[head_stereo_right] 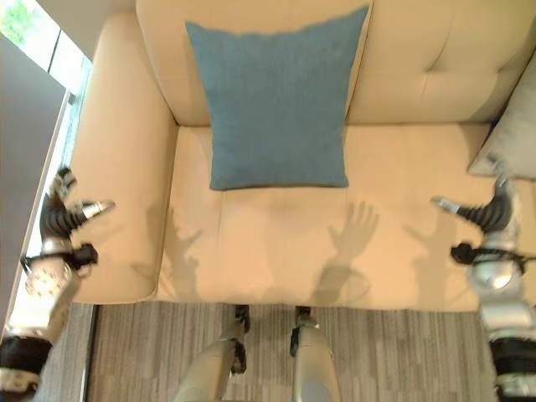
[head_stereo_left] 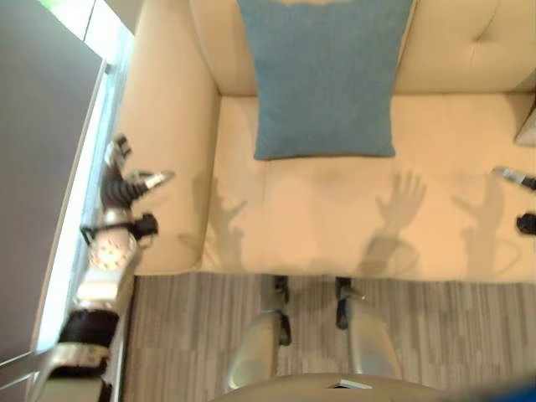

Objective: Pick up all the scattered cushions and arrange them neatly on the sofa.

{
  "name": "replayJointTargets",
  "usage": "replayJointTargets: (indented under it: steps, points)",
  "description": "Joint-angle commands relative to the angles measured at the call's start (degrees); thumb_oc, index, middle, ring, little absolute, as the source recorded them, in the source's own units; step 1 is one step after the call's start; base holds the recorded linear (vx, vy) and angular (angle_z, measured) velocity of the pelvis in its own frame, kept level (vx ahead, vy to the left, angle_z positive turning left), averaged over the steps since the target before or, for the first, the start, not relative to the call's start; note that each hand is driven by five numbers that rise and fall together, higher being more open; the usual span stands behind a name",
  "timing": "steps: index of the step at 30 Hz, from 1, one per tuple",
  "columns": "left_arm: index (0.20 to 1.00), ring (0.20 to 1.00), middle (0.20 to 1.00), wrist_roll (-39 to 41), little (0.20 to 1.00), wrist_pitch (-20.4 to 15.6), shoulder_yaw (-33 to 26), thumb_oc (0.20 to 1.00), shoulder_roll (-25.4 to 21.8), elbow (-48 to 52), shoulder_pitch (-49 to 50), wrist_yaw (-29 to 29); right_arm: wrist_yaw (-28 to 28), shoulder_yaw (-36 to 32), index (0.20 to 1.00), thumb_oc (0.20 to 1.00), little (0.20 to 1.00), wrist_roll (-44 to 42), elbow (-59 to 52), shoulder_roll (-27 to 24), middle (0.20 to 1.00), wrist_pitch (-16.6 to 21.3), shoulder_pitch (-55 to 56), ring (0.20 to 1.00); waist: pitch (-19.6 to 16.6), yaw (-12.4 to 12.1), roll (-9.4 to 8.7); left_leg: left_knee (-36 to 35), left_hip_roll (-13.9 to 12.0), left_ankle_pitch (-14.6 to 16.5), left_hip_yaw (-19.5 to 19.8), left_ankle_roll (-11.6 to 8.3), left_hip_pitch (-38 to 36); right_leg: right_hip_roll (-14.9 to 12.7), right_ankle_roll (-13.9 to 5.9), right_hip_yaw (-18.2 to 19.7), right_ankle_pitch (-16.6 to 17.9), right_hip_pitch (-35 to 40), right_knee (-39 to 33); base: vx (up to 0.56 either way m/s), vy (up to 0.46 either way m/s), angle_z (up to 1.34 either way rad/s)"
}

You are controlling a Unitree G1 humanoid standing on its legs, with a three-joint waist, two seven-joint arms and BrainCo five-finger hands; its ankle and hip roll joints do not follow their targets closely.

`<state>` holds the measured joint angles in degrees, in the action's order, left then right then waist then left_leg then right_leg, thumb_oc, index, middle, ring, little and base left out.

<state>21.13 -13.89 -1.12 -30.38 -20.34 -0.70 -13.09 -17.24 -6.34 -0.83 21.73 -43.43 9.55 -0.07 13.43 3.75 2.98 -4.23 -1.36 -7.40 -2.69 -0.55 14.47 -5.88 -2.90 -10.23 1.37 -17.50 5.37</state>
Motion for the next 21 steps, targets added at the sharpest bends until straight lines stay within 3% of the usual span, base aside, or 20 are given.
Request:
replayJointTargets:
  steps: [1, 7, 13, 18, 21]
  points:
    - [1.0, 1.0, 1.0, -3.3, 1.0, 0.6, 0.3, 1.0, -1.2, -7.0, -0.3, 3.4, 3.5, 1.6, 1.0, 1.0, 1.0, 3.8, 3.8, -1.1, 1.0, 1.8, -0.5, 1.0, -4.5, -1.3, -2.2, 2.2, -0.9, 8.3, 0.4, -3.23, -5.3, -0.8, -3.82, -0.1, -2.9, 5.9, -2.7, 0.04, 0.004, 0.08]
    - [1.0, 1.0, 1.0, -11.9, 1.0, 3.2, 3.9, 1.0, 6.0, -27.5, 2.4, 5.6, 7.0, 9.6, 1.0, 1.0, 1.0, 6.1, 18.4, 8.4, 1.0, 1.4, 1.0, 1.0, -7.4, -2.0, -3.22, 0.5, -1.0, 8.3, 1.0, -2.93, -10.2, -0.3, -3.78, -1.3, -3.7, 11.3, -3.3, 0.01, 0.004, 0.17]
    - [1.0, 1.0, 1.0, -16.5, 1.0, 6.1, 3.1, 1.0, 11.8, -47.3, 2.9, 5.8, 9.5, 15.6, 1.0, 1.0, 1.0, 6.5, 35.9, 18.1, 1.0, -0.8, 2.3, 1.0, -10.4, -3.3, -4.45, 0.0, -1.2, 9.1, 1.4, -3.01, -14.0, 0.5, -3.49, -2.1, -4.3, 16.0, -5.7, -0.01, -0.014, 0.02]
    - [1.0, 1.0, 1.0, -15.4, 1.0, 6.4, 2.2, 1.0, 12.4, -49.2, 3.4, 6.4, 10.5, 16.8, 1.0, 1.0, 1.0, 6.2, 40.3, 20.5, 1.0, -1.8, 2.8, 1.0, -10.5, -3.8, -4.83, 0.3, -1.7, 9.1, 1.5, -3.38, -14.9, 1.1, -2.89, -2.3, -5.1, 17.6, -6.1, -0.05, -0.05, 0.01]
    - [1.0, 1.0, 1.0, -14.2, 1.0, 6.2, 2.4, 1.0, 12.5, -48.9, 2.1, 6.2, 10.5, 17.0, 1.0, 1.0, 1.0, 4.9, 41.5, 21.3, 1.0, -1.9, 2.4, 1.0, -9.3, -3.8, -5.36, 2.4, -2.4, 7.9, 1.7, -4.61, -12.6, 1.8, -2.3, -3.4, -5.0, 18.0, -8.1, -0.2, -0.088, 0.14]
